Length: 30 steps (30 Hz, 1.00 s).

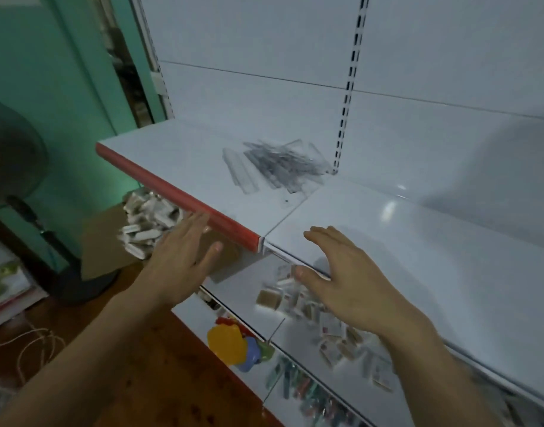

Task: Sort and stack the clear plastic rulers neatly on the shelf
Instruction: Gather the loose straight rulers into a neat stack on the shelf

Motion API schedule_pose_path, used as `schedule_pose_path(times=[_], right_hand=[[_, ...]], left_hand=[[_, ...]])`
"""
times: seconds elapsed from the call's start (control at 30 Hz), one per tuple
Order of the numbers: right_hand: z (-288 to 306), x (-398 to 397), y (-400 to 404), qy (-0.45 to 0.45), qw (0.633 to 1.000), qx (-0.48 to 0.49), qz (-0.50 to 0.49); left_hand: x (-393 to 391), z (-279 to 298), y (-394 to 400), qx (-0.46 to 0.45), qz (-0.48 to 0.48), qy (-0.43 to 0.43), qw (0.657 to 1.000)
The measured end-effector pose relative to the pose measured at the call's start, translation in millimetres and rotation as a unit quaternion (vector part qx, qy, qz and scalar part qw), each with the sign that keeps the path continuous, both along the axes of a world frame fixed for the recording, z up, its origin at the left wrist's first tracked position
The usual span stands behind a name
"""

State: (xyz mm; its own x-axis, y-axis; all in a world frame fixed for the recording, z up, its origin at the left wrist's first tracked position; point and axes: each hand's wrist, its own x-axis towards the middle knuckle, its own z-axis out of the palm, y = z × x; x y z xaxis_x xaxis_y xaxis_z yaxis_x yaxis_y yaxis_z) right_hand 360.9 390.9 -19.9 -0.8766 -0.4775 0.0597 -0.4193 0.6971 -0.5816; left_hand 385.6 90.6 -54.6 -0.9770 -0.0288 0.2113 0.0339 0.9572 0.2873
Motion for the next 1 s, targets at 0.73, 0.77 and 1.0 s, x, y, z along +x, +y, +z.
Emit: schedule_pose_path(times=[0.73,0.77,1.0], right_hand=[[-11,-141,-183,0.022,0.983,0.011,-0.184],[-11,-145,-190,0.027,0.978,0.012,-0.206],[-11,-170,-240,0.033,0.948,0.063,-0.31]], left_hand=[[-284,6,-170,-0.031,-0.154,-0.058,0.986],[-296,7,-177,-0.031,-0.172,-0.06,0.983],[-374,7,-202,0.02,-0.327,-0.047,0.944]])
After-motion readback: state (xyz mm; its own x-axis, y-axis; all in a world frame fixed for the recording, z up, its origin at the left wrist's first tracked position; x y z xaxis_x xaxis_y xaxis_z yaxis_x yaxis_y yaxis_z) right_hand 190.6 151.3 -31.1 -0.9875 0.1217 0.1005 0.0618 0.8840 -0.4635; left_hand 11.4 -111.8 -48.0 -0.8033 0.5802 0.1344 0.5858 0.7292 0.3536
